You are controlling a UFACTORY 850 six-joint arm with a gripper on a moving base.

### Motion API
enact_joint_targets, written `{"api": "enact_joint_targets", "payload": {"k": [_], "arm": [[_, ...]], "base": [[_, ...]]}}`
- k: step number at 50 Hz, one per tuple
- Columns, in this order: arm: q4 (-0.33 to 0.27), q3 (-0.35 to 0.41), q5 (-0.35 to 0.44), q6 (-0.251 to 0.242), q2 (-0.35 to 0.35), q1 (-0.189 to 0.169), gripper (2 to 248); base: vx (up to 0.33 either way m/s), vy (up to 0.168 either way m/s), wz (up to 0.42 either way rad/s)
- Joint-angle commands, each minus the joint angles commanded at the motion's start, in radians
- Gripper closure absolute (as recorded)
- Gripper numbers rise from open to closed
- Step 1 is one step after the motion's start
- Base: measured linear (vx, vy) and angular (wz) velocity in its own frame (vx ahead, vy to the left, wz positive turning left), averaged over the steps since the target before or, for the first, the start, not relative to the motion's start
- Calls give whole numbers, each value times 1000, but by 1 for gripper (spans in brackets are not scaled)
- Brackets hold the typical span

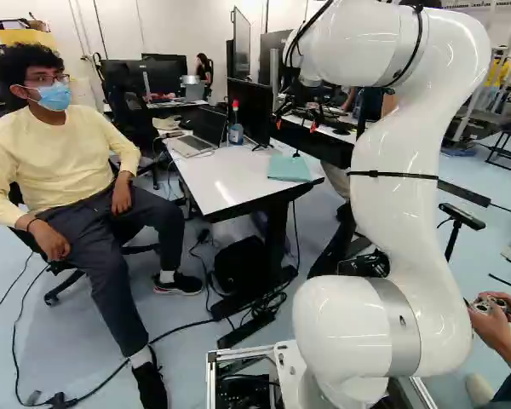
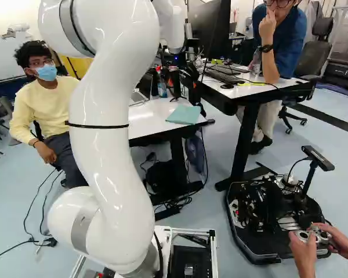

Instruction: Clean the table with the green towel

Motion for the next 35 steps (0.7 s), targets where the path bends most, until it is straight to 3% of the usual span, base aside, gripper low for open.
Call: {"api": "enact_joint_targets", "payload": {"k": [35], "arm": [[0, 7, 7, 0, 5, 19, 3]], "base": [[0, 0, 0]]}}
